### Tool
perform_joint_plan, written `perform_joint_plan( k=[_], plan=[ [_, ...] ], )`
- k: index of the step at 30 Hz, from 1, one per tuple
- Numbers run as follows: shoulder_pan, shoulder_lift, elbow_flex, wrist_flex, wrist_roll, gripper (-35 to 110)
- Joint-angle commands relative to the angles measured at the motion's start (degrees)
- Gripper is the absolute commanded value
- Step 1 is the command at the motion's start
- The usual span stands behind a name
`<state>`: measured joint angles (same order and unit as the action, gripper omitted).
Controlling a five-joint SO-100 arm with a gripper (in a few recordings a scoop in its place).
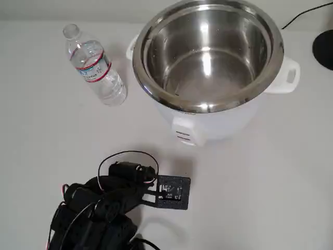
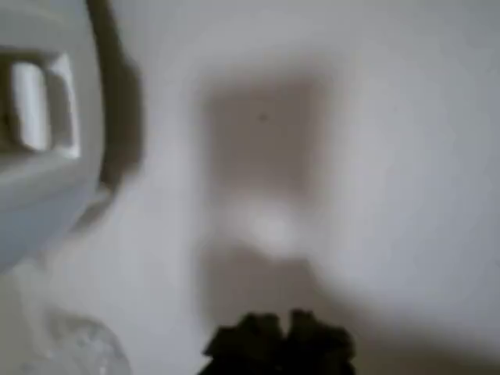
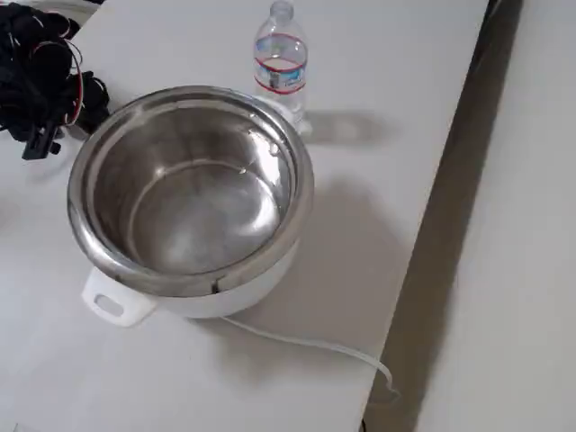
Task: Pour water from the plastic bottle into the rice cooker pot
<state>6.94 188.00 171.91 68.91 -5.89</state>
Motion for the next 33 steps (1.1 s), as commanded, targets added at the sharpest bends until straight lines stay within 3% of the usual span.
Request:
perform_joint_plan(
  k=[1,20,23,25,27,31,33],
  plan=[
    [0.09,0.44,-0.26,-1.32,-0.35,0],
    [-2.46,0.44,-0.26,-1.32,-3.08,4],
    [-8.96,0.44,-0.09,-1.58,-9.84,4],
    [-15.29,0.44,0.97,-0.97,-25.84,3],
    [-22.76,0.62,1.85,-0.44,-34.37,3],
    [-37.62,2.29,1.49,-6.86,-37.09,4],
    [-40.96,2.29,2.46,-15.38,-38.58,13]
  ],
)
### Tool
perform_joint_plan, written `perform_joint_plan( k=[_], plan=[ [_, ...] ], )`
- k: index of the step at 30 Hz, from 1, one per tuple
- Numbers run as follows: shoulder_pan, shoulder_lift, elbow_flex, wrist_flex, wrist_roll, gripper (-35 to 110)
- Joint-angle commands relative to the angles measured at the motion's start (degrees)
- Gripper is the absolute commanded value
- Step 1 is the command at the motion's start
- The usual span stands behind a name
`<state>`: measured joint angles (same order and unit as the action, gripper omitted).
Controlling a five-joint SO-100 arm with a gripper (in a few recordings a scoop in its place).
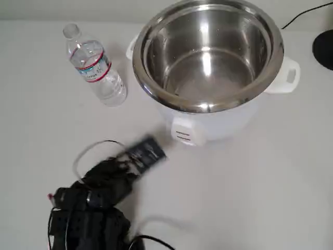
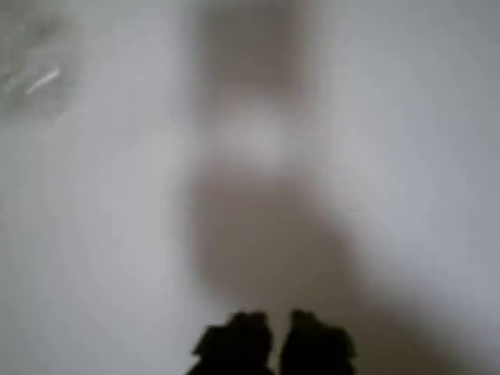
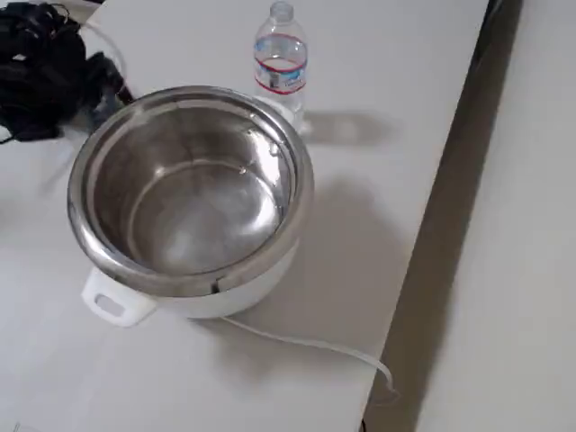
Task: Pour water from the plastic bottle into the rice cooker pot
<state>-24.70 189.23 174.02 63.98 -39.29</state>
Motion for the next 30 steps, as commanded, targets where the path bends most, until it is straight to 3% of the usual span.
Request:
perform_joint_plan(
  k=[1,5,9,12,25,30],
  plan=[
    [-10.02,0.88,1.49,-15.29,-6.86,21],
    [-8.09,-9.76,3.69,-37.18,-12.04,33],
    [-4.57,-31.99,1.58,-64.25,-18.02,43],
    [-1.67,-51.86,-6.86,-76.82,-21.01,47],
    [3.34,-97.91,-30.15,-107.4,-35.77,52],
    [4.39,-103.18,-37.97,-109.16,-37.62,53]
  ],
)
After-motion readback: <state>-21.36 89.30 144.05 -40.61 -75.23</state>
